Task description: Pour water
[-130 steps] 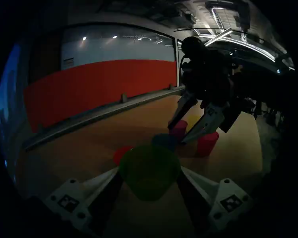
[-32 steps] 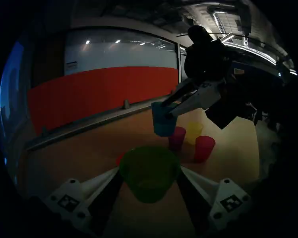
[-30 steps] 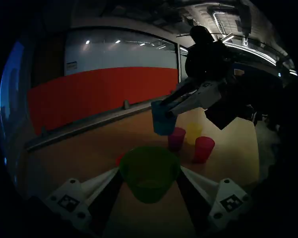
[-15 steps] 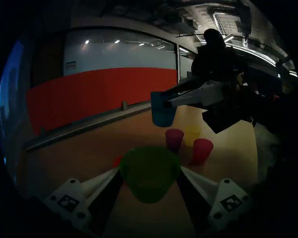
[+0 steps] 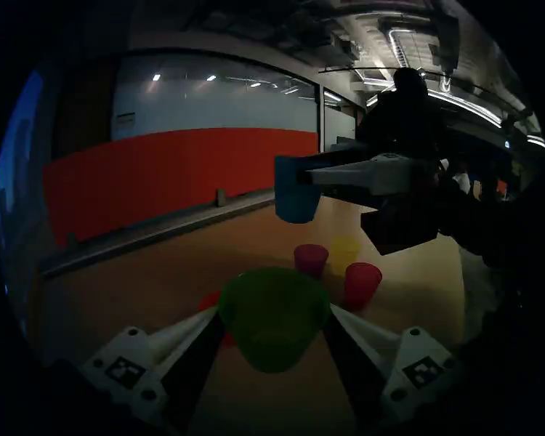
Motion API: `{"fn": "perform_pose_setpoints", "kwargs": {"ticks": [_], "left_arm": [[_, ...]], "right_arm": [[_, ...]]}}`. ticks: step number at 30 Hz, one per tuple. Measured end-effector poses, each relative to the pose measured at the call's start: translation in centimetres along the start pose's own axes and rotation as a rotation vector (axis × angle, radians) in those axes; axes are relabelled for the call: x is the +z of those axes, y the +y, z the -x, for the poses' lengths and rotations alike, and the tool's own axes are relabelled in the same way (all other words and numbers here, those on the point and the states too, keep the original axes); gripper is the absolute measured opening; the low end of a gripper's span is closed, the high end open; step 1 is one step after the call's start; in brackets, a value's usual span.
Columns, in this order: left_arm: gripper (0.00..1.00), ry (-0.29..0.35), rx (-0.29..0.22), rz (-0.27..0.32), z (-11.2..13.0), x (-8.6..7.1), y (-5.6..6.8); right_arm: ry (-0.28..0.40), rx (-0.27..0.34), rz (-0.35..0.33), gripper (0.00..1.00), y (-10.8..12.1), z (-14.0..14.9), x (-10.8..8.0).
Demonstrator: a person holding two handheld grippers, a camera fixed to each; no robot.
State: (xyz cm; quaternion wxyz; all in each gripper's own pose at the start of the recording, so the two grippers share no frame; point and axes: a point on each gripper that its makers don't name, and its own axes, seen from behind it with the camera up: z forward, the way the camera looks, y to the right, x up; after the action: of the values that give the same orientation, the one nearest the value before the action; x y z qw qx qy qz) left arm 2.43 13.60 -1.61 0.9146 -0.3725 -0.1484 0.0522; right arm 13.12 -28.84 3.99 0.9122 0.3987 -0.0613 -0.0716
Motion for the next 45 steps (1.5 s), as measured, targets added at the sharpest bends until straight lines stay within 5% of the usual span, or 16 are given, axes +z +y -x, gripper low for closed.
{"fn": "perform_pose_setpoints", "kwargs": {"ticks": [30, 45], "left_arm": [[0.87, 0.230, -0.048, 0.062, -6.2, -0.3, 1.9], [0.87, 0.234, -0.019, 0.086, -7.0, -0.3, 3.0]], "right_arm": [[0.049, 0.012, -0.042, 0.93, -0.1, -3.0, -1.4], [0.040, -0.060, -0.056, 0.92, 0.2, -3.5, -1.6]]}}
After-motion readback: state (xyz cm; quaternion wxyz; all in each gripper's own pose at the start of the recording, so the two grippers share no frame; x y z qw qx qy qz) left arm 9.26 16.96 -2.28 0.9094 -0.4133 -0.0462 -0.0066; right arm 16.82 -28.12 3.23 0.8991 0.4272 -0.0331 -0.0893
